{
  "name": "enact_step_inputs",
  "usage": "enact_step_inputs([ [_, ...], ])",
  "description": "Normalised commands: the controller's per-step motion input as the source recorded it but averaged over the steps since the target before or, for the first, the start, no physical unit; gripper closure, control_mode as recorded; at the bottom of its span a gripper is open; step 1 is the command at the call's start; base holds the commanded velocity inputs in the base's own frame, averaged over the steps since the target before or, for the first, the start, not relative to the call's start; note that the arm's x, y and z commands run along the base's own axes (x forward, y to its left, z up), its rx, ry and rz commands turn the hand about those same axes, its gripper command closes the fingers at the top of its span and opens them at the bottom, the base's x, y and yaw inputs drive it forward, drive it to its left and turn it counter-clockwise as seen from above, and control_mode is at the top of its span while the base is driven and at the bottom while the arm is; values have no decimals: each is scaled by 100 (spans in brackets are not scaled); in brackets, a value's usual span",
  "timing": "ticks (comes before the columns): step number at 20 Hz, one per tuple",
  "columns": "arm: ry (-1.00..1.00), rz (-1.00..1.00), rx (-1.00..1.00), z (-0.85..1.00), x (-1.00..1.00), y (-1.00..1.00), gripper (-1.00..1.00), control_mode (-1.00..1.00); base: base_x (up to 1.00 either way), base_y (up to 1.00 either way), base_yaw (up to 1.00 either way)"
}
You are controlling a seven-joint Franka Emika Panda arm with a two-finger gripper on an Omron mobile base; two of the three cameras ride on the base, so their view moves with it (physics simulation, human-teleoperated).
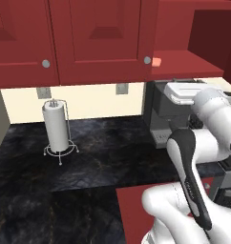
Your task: Pick up the dish brush and bar soap from the sink, and place them back in the cabinet, and close the cabinet doors.
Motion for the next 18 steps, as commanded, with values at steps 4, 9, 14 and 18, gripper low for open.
enact_step_inputs([
  [4,4,0,0,0,-37,-18,-100,-100,0,0,0],
  [9,2,0,0,0,-31,-11,-100,-100,0,0,0],
  [14,0,0,0,0,-30,-28,-100,-100,0,0,0],
  [18,1,0,0,0,-23,-14,-100,-100,0,0,0],
])
